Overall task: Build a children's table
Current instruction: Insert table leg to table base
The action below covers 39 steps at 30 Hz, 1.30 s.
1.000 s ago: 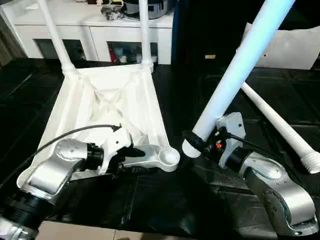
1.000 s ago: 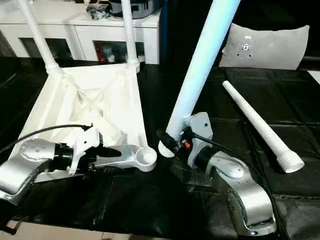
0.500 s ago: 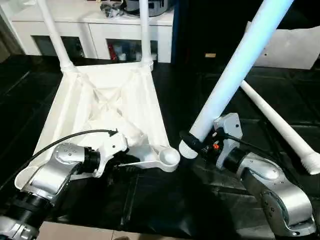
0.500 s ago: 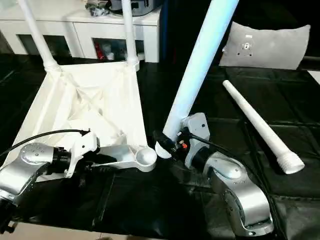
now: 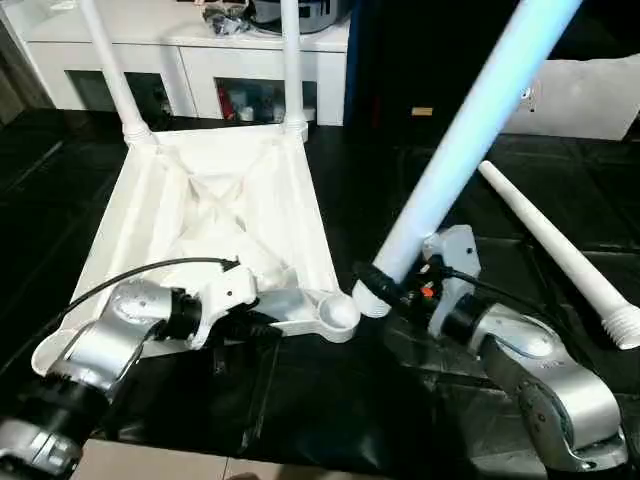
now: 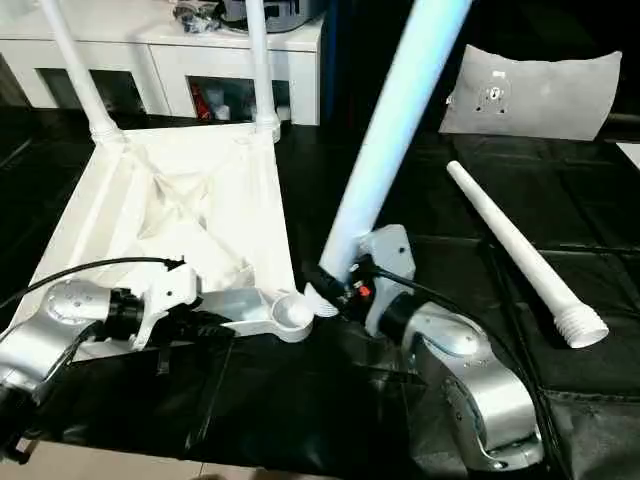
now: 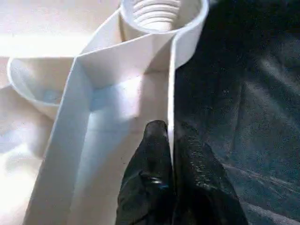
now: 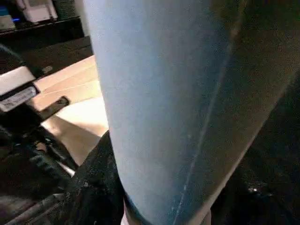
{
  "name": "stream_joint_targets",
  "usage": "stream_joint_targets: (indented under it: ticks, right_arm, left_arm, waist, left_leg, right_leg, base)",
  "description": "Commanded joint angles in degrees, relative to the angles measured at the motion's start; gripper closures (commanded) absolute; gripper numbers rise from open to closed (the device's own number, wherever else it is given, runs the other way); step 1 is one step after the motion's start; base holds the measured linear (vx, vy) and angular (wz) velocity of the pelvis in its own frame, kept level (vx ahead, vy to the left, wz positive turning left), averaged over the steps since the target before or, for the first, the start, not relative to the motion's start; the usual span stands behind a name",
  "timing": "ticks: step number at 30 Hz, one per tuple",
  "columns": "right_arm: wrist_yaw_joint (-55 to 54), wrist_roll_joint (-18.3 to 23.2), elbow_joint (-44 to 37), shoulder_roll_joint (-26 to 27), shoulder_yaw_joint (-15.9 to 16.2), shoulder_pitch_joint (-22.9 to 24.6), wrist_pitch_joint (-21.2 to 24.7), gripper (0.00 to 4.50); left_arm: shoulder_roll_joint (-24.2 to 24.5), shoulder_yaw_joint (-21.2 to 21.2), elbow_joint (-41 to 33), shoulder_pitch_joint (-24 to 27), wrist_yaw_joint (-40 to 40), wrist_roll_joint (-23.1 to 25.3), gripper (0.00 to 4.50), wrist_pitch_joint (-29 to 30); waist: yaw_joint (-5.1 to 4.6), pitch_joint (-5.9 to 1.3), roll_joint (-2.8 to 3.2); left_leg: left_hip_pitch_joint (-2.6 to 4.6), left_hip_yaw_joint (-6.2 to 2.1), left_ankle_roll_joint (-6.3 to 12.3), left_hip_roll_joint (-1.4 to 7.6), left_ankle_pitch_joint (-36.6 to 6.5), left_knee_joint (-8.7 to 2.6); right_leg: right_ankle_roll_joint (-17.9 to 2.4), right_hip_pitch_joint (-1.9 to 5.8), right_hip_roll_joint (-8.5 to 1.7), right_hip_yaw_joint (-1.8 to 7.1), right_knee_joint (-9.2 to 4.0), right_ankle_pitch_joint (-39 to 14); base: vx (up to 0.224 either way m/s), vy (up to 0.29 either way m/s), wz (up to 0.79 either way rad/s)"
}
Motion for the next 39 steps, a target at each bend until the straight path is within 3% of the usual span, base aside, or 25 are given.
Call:
stream_joint_targets:
  ticks: [1, 4, 8, 9, 10, 12, 16, 17, 20, 22, 23, 25, 26, 27, 33, 35, 37, 39]
  right_arm:
    - [0.1, 0.8, 0.0, 0.1, -0.3, -1.4, -0.1, 2.61]
    - [0.2, 0.8, 0.3, 0.2, -0.3, -1.8, 0.1, 2.61]
    - [0.4, 1.2, 0.6, 0.5, -0.4, -2.3, 0.8, 2.61]
    - [0.6, 1.3, 0.6, 0.4, -0.1, -2.5, 1.1, 2.61]
    - [0.8, 1.2, 0.6, 0.3, 0.3, -2.6, 1.3, 2.61]
    - [1.2, 0.3, 1.4, -0.4, 1.8, -3.5, 2.0, 2.61]
    - [1.7, -0.5, 2.7, -1.0, 3.2, -4.5, 3.1, 2.61]
    - [1.9, -1.2, 3.5, -1.4, 3.9, -4.9, 3.1, 2.61]
    - [2.6, -2.1, 5.1, -1.9, 5.1, -5.6, 3.5, 2.61]
    - [2.6, -2.9, 7.1, -2.0, 5.9, -6.2, 3.5, 2.61]
    - [2.4, -3.2, 7.9, -2.0, 6.1, -6.5, 3.8, 2.61]
    - [2.4, -3.6, 8.7, -2.2, 6.4, -6.7, 3.6, 2.61]
    - [2.3, -3.7, 9.3, -2.2, 6.5, -6.9, 3.6, 2.61]
    - [2.3, -4.0, 10.1, -2.3, 6.6, -7.1, 3.2, 2.61]
    - [3.0, -4.5, 13.2, -1.7, 6.5, -7.7, 2.6, 2.61]
    - [3.4, -4.4, 14.3, -1.7, 6.5, -7.7, 2.1, 2.61]
    - [3.6, -4.1, 15.0, -1.6, 6.2, -7.5, 1.8, 2.61]
    - [4.2, -2.2, 16.6, -0.5, 4.1, -6.6, 0.7, 2.61]
  left_arm:
    - [0.2, -0.5, 2.3, -0.9, 1.9, 2.6, 4.50, -1.3]
    - [-0.7, -1.0, 2.8, -1.8, 1.0, 2.9, 4.50, -3.0]
    - [-3.6, -2.3, 1.1, -3.1, -3.6, -0.1, 4.50, -1.8]
    - [-4.4, -2.7, 0.5, -3.1, -4.5, -0.7, 4.50, -1.7]
    - [-5.0, -2.8, 0.1, -3.0, -4.7, -0.9, 4.50, -1.8]
    - [-5.7, -3.0, 0.9, -3.0, -4.2, -0.1, 4.50, -2.5]
    - [-5.8, -2.9, 2.4, -3.0, -2.6, 1.8, 4.50, -3.4]
    - [-5.7, -2.7, 2.7, -2.9, -2.1, 2.3, 4.50, -3.6]
    - [-5.6, -1.6, 2.6, -2.4, -0.4, 2.7, 4.50, -3.9]
    - [-5.4, -0.3, 2.5, -1.8, 0.6, 2.7, 4.50, -4.8]
    - [-5.2, 0.1, 2.3, -1.5, 0.6, 2.6, 4.50, -5.1]
    - [-5.1, 0.5, 2.1, -1.2, 0.3, 2.3, 4.50, -5.2]
    - [-5.1, 0.7, 1.8, -1.0, -0.1, 1.9, 4.50, -5.0]
    - [-5.2, 1.1, 1.4, -0.6, -0.8, 1.1, 4.50, -4.9]
    - [-5.2, 1.8, -0.4, 0.3, -3.6, -1.8, 4.50, -2.7]
    - [-5.0, 1.8, 0.0, 0.2, -4.1, -1.8, 4.50, -2.0]
    - [-4.9, 1.7, 0.2, 0.1, -4.4, -1.6, 4.50, -1.4]
    - [-4.4, 1.4, 0.6, 0.3, -4.2, 0.3, 4.50, -0.6]
  waist:
    - [0.23, -2.72, 0.03]
    - [0.22, -2.81, 0.05]
    - [0.63, -2.97, 0.27]
    - [0.84, -3.05, 0.48]
    - [0.95, -3.07, 0.24]
    - [1.08, -3.12, 0.34]
    - [1.18, -2.91, 0.31]
    - [1.21, -2.89, 0.04]
    - [1.38, -2.79, 0.15]
    - [1.57, -2.77, -0.39]
    - [1.63, -2.73, -0.18]
    - [1.59, -2.74, -0.32]
    - [1.61, -2.75, -0.67]
    - [1.58, -2.77, -0.40]
    - [1.00, -2.79, -0.54]
    - [0.89, -2.78, -0.20]
    - [0.78, -2.76, -0.32]
    - [0.71, -2.66, -0.18]
  left_leg:
    - [0.22, -0.03, -1.96, 1.84, -10.8, -5.14]
    - [0.31, 0.08, -1.77, 1.76, -10.0, -4.97]
    - [0.45, 0.23, -1.67, 1.84, -8.8, -4.86]
    - [0.46, 0.25, -1.63, 1.84, -8.0, -4.80]
    - [0.37, 0.26, -1.49, 1.81, -7.3, -4.75]
    - [0.33, 0.31, -1.16, 1.74, -6.5, -4.67]
    - [0.48, 0.39, -1.45, 1.84, -8.7, -4.82]
    - [0.42, 0.39, -1.39, 1.90, -8.9, -4.87]
    - [0.40, 0.33, -1.79, 1.90, -9.6, -5.00]
    - [0.21, 0.30, -1.57, 1.89, -9.0, -5.07]
    - [0.29, 0.32, -1.63, 1.91, -9.3, -5.10]
    - [0.23, 0.36, -1.69, 1.92, -9.2, -5.08]
    - [0.18, 0.40, -1.58, 1.92, -9.0, -5.09]
    - [0.15, 0.35, -1.60, 1.91, -8.8, -5.12]
    - [0.05, 0.45, -1.05, 1.88, -8.0, -5.04]
    - [0.07, 0.43, -0.92, 1.86, -8.2, -5.03]
    - [0.14, 0.49, -0.89, 1.89, -8.7, -5.03]
    - [0.18, 0.49, -0.83, 1.91, -9.9, -5.14]
  right_leg:
    - [-10.1, 2.46, -2.59, 1.75, -4.37, -8.6]
    - [-10.5, 2.48, -2.55, 1.76, -4.35, -6.8]
    - [-11.3, 2.47, -2.52, 1.73, -4.19, -4.6]
    - [-11.6, 2.53, -2.48, 1.70, -3.98, -2.9]
    - [-11.9, 2.70, -2.44, 1.63, -3.88, -1.4]
    - [-12.0, 2.81, -2.46, 1.60, -3.79, -0.2]
    - [-11.8, 2.67, -2.55, 1.65, -4.23, -4.2]
    - [-11.6, 2.73, -2.57, 1.67, -4.27, -4.6]
    - [-11.1, 2.61, -2.62, 1.68, -4.38, -6.8]
    - [-10.6, 2.71, -2.70, 1.67, -4.30, -7.6]
    - [-10.4, 2.54, -2.72, 1.68, -4.38, -8.4]
    - [-10.0, 2.55, -2.74, 1.74, -4.45, -9.0]
    - [-9.9, 2.59, -2.76, 1.72, -4.50, -9.0]
    - [-9.7, 2.54, -2.74, 1.68, -4.44, -9.3]
    - [-10.4, 2.53, -2.70, 1.63, -4.37, -8.2]
    - [-10.6, 2.48, -2.67, 1.63, -4.38, -8.3]
    - [-10.7, 2.44, -2.66, 1.67, -4.49, -8.7]
    - [-10.7, 2.35, -2.72, 1.73, -4.71, -10.2]
  base:
    - [0.000, 0.000, 0.00]
    - [0.000, 0.000, 0.00]
    - [0.000, 0.000, 0.00]
    - [0.000, 0.000, 0.00]
    - [0.000, 0.000, 0.00]
    - [0.000, 0.000, 0.00]
    - [0.000, 0.000, 0.00]
    - [0.000, 0.000, 0.00]
    - [0.000, 0.000, 0.00]
    - [0.000, 0.000, 0.00]
    - [0.000, 0.000, 0.00]
    - [0.000, 0.000, 0.00]
    - [0.000, 0.000, 0.00]
    - [0.000, 0.000, 0.00]
    - [0.000, 0.000, 0.00]
    - [0.000, 0.000, 0.00]
    - [0.000, 0.000, 0.00]
    - [0.000, 0.000, 0.00]
